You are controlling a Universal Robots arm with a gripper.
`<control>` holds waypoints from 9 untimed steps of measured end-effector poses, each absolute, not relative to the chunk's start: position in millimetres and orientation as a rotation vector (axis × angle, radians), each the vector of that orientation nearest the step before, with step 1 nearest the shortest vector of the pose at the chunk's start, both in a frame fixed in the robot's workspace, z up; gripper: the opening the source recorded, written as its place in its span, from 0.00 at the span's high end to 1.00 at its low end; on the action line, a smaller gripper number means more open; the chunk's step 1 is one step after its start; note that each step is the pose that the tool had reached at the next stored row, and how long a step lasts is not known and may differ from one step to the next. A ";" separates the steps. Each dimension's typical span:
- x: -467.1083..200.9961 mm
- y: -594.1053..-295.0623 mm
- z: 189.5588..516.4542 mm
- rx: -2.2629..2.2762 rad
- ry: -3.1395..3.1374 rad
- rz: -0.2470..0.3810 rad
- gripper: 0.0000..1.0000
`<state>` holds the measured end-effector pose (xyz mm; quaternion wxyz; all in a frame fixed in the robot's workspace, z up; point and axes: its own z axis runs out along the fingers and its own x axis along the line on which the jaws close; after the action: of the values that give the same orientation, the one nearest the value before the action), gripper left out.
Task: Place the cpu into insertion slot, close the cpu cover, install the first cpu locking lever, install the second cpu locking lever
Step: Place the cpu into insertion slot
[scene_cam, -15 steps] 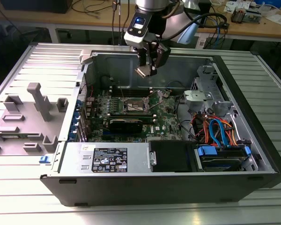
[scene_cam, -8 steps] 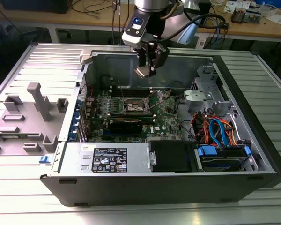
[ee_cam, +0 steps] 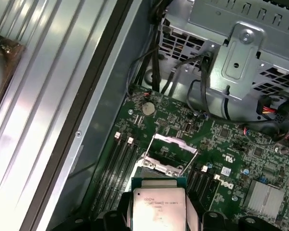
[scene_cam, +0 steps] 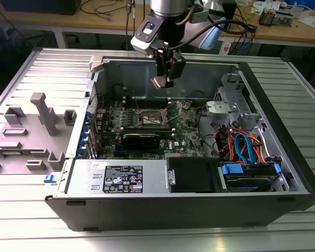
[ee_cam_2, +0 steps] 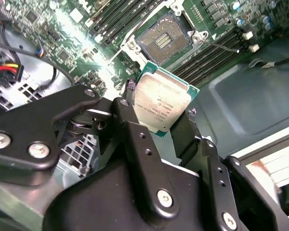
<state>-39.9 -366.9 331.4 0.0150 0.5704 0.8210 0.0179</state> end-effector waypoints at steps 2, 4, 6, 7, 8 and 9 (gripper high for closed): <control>-39.9 -366.9 330.3 1.816 2.525 0.055 0.46; -39.9 -366.9 329.2 1.857 2.495 0.054 0.46; -39.9 -366.9 328.5 1.882 2.476 0.054 0.46; -39.9 -367.0 328.4 1.888 2.471 0.053 0.46; -39.9 -367.0 328.4 1.889 2.470 0.053 0.46; -39.9 -367.0 328.4 1.889 2.470 0.053 0.46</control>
<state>-39.9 -367.0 328.4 0.0158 0.6074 0.7940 0.0171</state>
